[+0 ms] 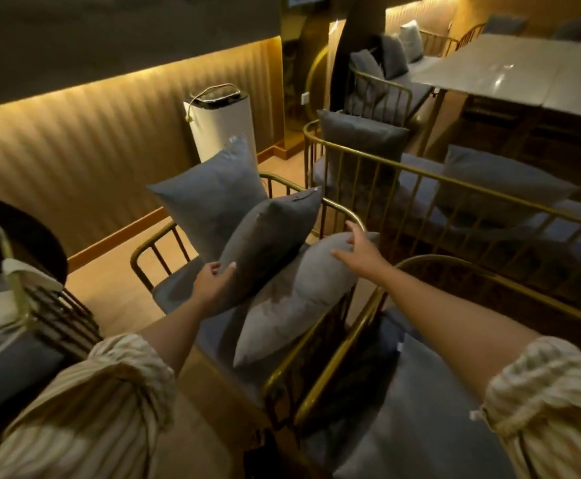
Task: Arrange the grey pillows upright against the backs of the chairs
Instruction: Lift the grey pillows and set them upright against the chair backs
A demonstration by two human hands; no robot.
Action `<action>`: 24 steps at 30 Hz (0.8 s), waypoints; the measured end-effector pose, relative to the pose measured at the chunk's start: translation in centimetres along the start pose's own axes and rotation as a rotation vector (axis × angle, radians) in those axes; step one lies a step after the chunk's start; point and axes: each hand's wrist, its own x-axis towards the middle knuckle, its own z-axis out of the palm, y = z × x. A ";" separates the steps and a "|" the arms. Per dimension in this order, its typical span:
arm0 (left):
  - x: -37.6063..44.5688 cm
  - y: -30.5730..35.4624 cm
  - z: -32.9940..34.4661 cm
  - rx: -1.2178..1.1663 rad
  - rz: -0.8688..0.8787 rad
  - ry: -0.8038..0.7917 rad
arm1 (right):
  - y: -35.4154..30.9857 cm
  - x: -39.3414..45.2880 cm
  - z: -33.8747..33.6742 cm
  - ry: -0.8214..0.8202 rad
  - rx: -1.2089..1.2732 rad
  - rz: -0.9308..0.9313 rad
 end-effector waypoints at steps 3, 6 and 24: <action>4.6 -0.9 -2.2 -0.023 -0.115 0.052 | -4.0 4.9 3.2 0.066 0.070 0.040; 8.5 -2.1 -3.7 -0.006 -0.259 -0.007 | -7.8 10.2 5.9 0.117 0.090 0.061; 21.9 -8.5 -2.1 -0.517 -0.933 -0.318 | -10.6 26.4 13.8 -0.110 -0.538 0.499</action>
